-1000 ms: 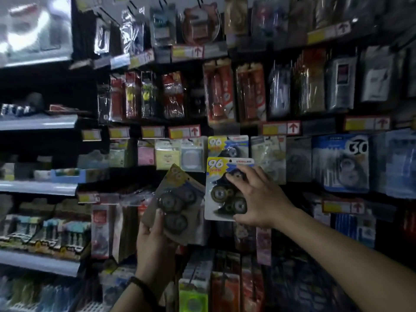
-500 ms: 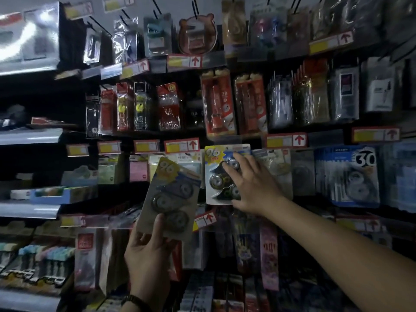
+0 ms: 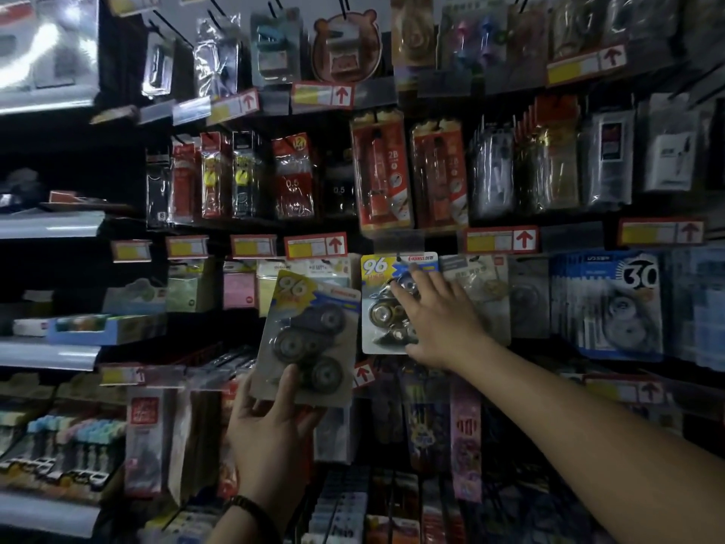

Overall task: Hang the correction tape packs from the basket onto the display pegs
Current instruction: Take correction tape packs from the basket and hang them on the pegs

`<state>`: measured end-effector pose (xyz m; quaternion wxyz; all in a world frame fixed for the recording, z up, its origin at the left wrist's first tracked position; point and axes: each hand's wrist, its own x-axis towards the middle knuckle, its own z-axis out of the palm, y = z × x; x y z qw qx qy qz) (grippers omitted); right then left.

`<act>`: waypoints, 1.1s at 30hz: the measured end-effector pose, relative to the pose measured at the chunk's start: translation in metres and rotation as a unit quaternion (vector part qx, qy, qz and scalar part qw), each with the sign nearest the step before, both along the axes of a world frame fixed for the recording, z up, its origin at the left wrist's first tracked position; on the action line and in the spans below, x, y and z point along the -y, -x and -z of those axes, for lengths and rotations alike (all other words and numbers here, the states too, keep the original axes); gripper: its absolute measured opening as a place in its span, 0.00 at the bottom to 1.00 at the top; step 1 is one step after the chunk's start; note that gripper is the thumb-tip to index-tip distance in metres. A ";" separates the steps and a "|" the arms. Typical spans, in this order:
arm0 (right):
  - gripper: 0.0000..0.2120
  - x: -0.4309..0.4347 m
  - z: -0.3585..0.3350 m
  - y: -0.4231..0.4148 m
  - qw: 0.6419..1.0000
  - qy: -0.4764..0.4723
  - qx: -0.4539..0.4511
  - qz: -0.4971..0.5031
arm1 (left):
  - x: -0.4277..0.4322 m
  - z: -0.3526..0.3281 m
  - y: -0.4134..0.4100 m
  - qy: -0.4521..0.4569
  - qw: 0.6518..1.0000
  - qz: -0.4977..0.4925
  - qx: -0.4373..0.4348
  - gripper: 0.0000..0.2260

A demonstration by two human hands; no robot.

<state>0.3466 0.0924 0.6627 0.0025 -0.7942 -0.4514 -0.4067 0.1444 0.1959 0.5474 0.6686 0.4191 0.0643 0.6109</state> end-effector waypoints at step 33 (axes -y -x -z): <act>0.54 0.022 0.002 -0.005 0.998 -0.026 0.040 -0.049 | 0.007 0.005 -0.047 -0.082 0.964 -0.037 -0.250 0.25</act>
